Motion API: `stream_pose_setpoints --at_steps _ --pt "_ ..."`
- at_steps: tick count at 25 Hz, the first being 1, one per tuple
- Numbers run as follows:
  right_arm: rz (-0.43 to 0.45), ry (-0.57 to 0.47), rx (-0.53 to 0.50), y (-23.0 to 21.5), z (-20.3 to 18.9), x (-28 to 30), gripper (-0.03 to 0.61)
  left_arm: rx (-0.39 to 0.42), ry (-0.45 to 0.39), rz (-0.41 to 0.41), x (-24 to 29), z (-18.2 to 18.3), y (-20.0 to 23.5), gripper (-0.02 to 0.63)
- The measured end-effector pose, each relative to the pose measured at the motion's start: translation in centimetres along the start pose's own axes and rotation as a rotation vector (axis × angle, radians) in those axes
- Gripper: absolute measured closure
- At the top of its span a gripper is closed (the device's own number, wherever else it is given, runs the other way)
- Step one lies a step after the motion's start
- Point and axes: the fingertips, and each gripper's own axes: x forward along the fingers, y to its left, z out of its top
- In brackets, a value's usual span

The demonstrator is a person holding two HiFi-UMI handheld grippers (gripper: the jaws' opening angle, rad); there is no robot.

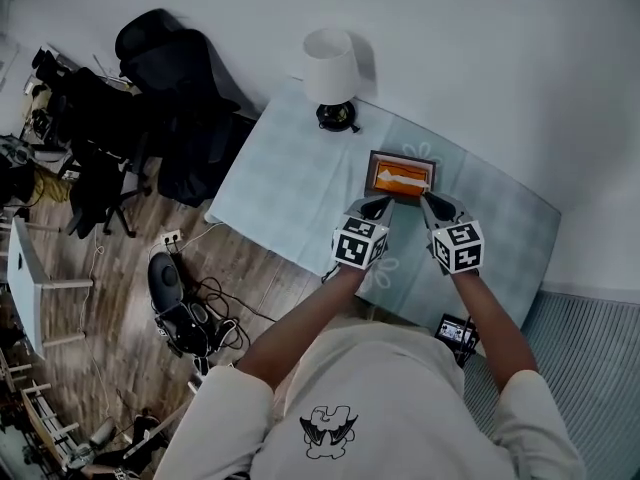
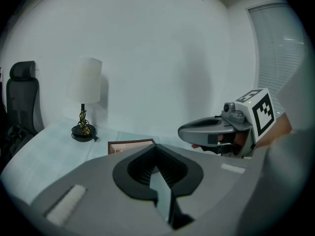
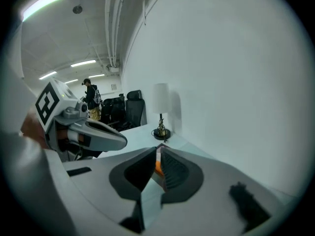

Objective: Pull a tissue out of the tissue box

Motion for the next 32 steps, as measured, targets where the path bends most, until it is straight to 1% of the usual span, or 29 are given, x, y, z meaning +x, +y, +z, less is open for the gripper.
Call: stream_pose_setpoints --at_steps 1,2,3,4,8,10,11,15,19,25,26,27,28,32 --pt "0.007 0.026 -0.013 -0.1 -0.5 0.7 0.556 0.000 0.011 -0.002 0.4 -0.1 0.2 0.607" --pt "0.013 0.055 -0.031 -0.2 -1.0 1.4 0.495 -0.003 0.024 -0.003 0.7 -0.3 0.4 0.606" --pt "0.016 0.084 -0.056 -0.3 -1.5 2.1 0.462 -0.006 0.037 -0.001 1.1 -0.6 0.6 0.606" --pt "0.016 0.110 -0.083 -0.5 -2.0 2.7 0.452 -0.009 0.049 0.005 1.4 -0.9 0.9 0.606" --pt "0.004 0.194 -0.180 -1.3 -3.2 5.0 0.423 -0.027 0.087 0.024 2.5 -2.1 1.8 0.606" --pt "0.008 0.233 -0.209 -1.5 -3.9 6.0 0.416 -0.040 0.104 0.030 3.1 -2.6 2.2 0.604" --pt "0.012 0.250 -0.220 -1.5 -4.2 6.5 0.416 -0.045 0.113 0.033 3.5 -2.8 2.3 0.593" --pt "0.014 0.321 -0.271 -1.5 -5.8 8.5 0.411 -0.047 0.145 0.044 4.9 -3.5 3.3 0.584" --pt "-0.015 0.384 -0.305 -2.3 -7.2 9.5 0.411 -0.052 0.165 0.044 5.4 -3.9 3.4 0.584" --pt "-0.051 0.441 -0.358 -3.1 -8.4 10.4 0.416 -0.056 0.180 0.044 5.4 -4.6 3.4 0.584" --pt "-0.064 0.443 -0.377 -3.2 -8.5 10.4 0.455 -0.058 0.179 0.045 5.4 -4.7 3.5 0.584" --pt "-0.077 0.442 -0.393 -3.4 -8.4 10.3 0.528 -0.061 0.178 0.047 5.3 -4.8 3.5 0.584" --pt "-0.087 0.440 -0.403 -3.4 -8.3 10.2 0.565 -0.063 0.177 0.049 5.1 -4.9 3.4 0.585" --pt "-0.090 0.421 -0.398 -3.3 -7.9 10.2 0.565 -0.066 0.174 0.056 4.9 -5.2 3.7 0.588"
